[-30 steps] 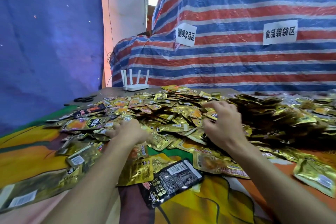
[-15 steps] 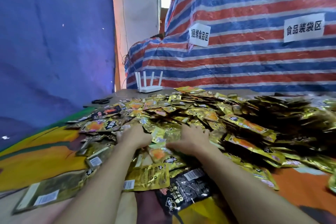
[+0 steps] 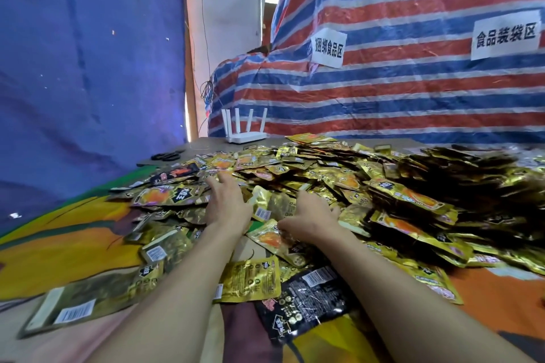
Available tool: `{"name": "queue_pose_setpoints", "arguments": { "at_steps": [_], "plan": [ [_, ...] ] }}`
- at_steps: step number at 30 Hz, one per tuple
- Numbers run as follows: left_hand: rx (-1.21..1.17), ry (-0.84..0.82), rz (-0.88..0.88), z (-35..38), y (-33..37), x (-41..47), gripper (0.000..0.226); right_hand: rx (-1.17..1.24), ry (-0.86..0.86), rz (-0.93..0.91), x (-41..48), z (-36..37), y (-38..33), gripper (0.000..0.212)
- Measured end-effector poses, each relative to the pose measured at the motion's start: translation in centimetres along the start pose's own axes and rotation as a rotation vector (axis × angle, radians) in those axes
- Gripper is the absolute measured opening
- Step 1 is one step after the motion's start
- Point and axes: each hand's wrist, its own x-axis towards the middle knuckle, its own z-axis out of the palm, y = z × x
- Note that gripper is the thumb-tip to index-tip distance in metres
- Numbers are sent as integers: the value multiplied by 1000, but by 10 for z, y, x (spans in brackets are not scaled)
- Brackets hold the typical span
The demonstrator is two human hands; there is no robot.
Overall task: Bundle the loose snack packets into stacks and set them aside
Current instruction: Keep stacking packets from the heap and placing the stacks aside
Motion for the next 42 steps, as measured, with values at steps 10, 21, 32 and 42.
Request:
{"name": "queue_pose_setpoints", "arguments": {
  "at_steps": [10,21,32,42],
  "plan": [
    [236,-91,-190,-3,-9,9,98,255,126,-134,-24,-11,-11,59],
    [-93,229,-83,-10,-14,4,49,151,203,-218,-31,-20,-12,40],
    [-476,342,105,-29,0,7,41,724,495,-2,-22,-39,4,27],
    [-963,271,27,-21,25,-12,23,1007,314,191,-21,-42,10,34]
  ]
}}
